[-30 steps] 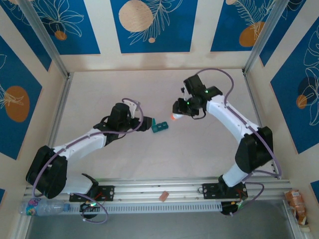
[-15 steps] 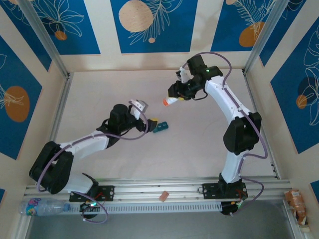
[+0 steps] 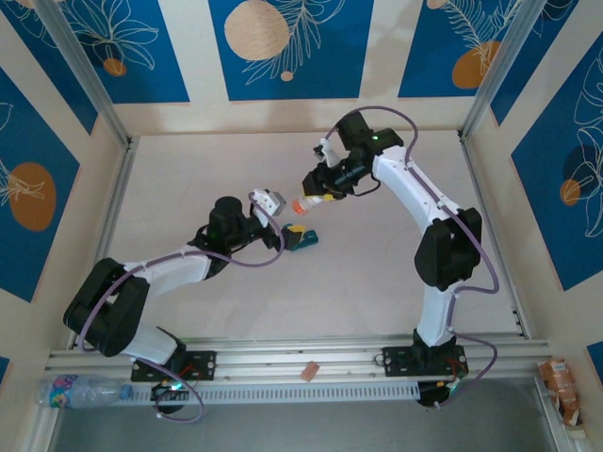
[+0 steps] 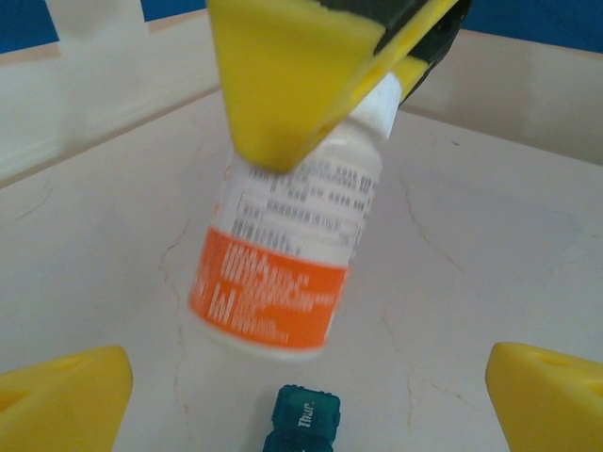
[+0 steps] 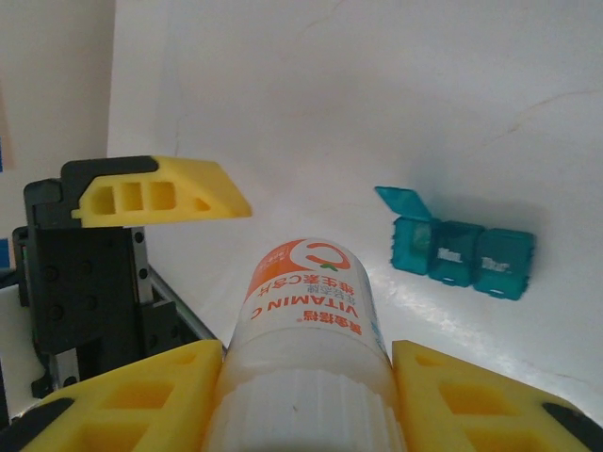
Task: Sort the pills into containers
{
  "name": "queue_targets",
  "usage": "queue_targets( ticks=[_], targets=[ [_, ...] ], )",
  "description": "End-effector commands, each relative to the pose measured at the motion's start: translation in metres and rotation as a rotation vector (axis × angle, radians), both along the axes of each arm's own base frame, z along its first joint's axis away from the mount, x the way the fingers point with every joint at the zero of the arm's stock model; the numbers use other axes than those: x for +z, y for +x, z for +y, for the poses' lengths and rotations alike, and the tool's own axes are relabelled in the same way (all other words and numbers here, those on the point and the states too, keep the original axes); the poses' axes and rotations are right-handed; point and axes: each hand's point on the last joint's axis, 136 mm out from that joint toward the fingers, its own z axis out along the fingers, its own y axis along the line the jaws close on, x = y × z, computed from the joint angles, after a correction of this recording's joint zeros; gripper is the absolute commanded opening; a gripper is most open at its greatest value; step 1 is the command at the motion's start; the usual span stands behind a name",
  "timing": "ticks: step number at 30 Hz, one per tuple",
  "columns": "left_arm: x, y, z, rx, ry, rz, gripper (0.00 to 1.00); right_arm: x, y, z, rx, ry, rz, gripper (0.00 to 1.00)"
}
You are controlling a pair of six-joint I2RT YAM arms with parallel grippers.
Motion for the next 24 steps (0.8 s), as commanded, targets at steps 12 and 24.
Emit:
queue_targets(
  ticks=[12, 24],
  targets=[
    [-0.003, -0.01, -0.013, -0.095, -0.032, 0.014, 0.76, 0.003, -0.033, 0.027, 0.102, 0.074, 0.068, 0.29],
    [0.008, -0.009, -0.018, -0.109, -0.064, 0.021, 0.6, 0.006, -0.041, 0.032, 0.113, 0.106, 0.081, 0.29]
  ],
)
